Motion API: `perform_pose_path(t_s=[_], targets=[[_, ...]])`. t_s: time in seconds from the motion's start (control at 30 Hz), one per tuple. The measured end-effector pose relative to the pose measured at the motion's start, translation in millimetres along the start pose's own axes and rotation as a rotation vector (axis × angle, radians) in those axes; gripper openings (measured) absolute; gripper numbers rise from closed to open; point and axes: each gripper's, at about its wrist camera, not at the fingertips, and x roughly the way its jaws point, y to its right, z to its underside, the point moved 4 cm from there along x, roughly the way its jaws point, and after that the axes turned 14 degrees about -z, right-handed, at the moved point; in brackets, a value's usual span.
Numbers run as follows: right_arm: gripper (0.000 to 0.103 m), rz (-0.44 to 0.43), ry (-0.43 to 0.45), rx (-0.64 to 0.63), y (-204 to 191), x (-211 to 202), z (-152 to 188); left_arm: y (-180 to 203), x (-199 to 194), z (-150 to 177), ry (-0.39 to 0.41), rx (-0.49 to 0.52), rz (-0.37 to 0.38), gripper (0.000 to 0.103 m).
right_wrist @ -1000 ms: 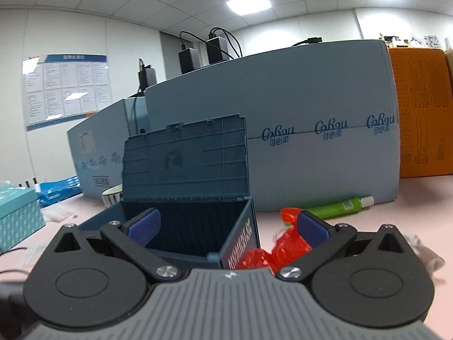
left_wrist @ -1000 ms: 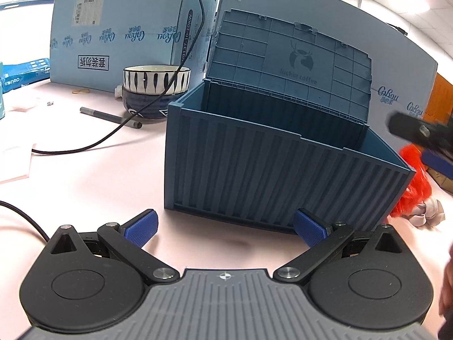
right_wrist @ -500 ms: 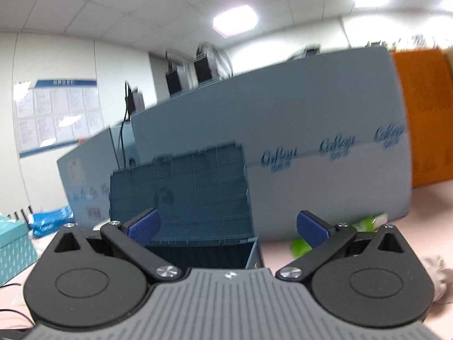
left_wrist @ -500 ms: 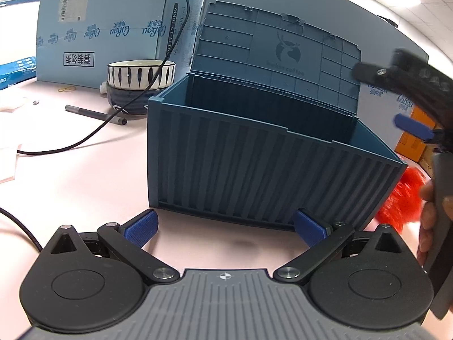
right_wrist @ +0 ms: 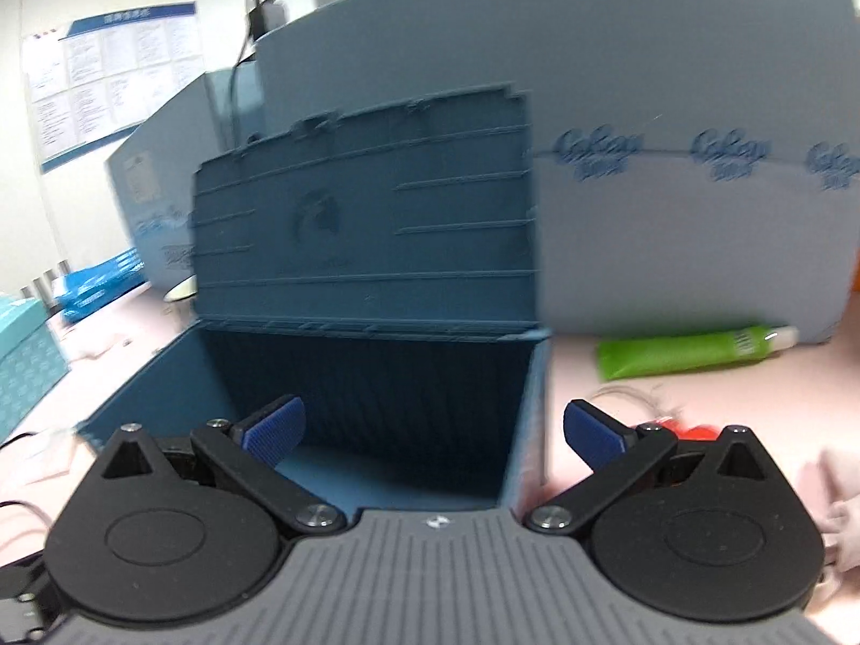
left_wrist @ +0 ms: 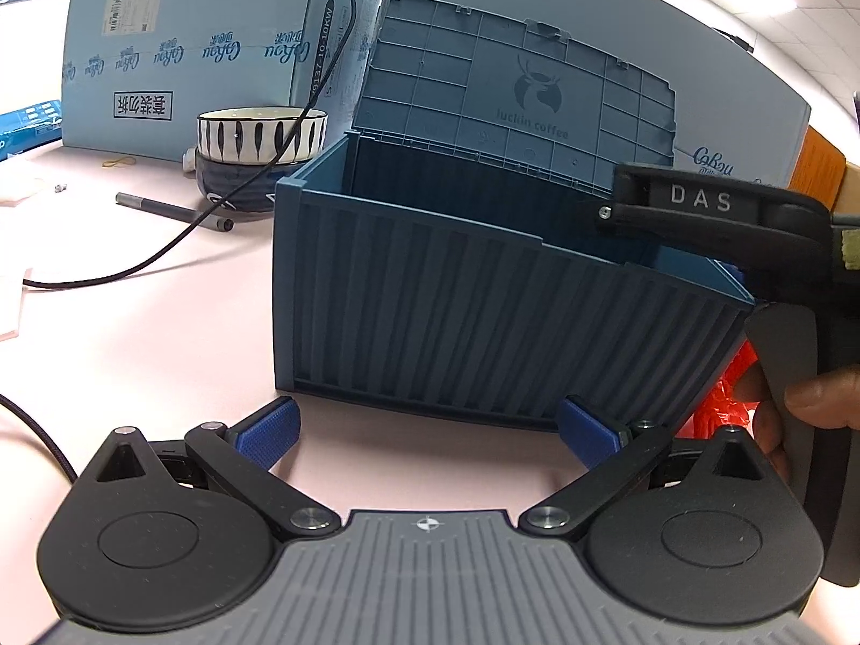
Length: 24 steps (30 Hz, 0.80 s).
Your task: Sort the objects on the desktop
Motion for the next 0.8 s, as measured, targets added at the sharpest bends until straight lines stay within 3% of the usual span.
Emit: perform_pose_path(t_s=[0.13,0.43,0.8], targets=[[0.103,0.040,-0.027,-0.053,-9.4,2.9,5.3,-0.5,0.0,-0.9,0.000,-0.005,0.000,0.103],[0.103,0.007,-0.026,-0.065,-22.8,-19.5,17.5,2.3,1.1,-0.7,-0.002,-0.009,0.001,0.103],[0.103,0.127,0.022,-0.119,-34.6,-65.1,28.6,8.1,-1.4,0.1,0.019,0.010,-0.034,0.103]])
